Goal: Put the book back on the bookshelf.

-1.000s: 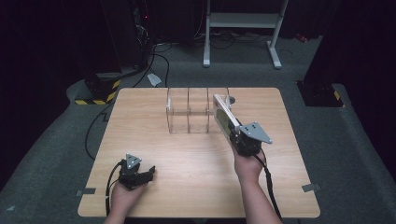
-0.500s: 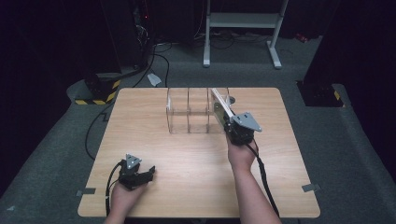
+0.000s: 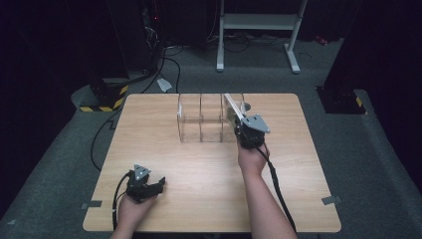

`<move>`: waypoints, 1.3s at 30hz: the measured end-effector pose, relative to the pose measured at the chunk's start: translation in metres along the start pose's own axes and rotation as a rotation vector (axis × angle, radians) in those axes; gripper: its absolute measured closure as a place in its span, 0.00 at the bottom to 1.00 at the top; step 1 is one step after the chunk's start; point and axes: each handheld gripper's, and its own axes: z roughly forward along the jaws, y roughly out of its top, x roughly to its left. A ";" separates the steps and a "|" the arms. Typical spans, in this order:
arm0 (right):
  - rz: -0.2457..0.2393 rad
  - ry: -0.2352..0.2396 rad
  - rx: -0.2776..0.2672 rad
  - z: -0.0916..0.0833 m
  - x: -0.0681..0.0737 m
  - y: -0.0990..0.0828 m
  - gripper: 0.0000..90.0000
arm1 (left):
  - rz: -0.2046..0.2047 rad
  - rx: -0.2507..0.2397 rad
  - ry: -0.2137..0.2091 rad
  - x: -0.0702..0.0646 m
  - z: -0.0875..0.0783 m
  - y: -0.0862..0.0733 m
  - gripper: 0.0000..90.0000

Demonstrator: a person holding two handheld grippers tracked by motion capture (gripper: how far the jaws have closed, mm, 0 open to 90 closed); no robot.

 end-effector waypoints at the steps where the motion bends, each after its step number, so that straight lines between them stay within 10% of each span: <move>1: 0.002 -0.005 0.008 0.003 0.001 -0.002 0.83 | -0.001 0.000 0.000 0.000 0.000 0.000 0.28; 39: 0.012 -0.040 0.061 0.003 0.008 -0.024 0.82 | 0.000 0.000 0.000 0.000 0.000 0.000 0.28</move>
